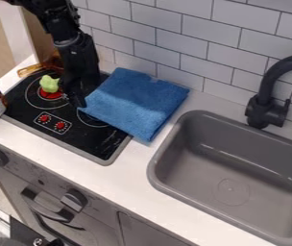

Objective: Move the can to the bottom middle switch of the burner

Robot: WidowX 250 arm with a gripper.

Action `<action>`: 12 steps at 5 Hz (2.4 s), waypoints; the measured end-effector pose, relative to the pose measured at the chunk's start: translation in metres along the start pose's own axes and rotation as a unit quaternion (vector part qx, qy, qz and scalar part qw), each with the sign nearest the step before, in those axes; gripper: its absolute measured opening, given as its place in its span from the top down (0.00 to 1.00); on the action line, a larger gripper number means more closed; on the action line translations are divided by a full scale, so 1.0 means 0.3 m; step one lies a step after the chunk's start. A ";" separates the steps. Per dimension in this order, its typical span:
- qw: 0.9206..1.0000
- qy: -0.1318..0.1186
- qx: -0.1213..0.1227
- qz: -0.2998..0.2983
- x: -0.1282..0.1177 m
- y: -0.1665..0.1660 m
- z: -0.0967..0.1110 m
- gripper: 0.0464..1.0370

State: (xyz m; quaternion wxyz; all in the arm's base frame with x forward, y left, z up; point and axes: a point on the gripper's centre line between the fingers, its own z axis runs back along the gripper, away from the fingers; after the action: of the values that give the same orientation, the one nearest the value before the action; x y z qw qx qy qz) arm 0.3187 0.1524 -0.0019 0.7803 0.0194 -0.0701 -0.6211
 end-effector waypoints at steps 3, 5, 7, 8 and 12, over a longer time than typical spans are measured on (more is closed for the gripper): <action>0.988 0.003 -0.032 0.154 -0.078 0.014 -0.030 0.04; 0.947 0.010 0.005 0.320 -0.251 0.027 0.030 0.04; 0.871 0.036 0.084 0.483 -0.394 0.073 0.116 0.04; 0.804 0.069 0.111 0.580 -0.458 0.159 0.227 0.04; 0.732 0.014 0.129 0.669 -0.648 0.154 0.174 0.04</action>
State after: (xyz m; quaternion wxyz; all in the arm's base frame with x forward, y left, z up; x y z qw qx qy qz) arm 0.3139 0.3550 0.0386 0.9851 0.0769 -0.1337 0.0767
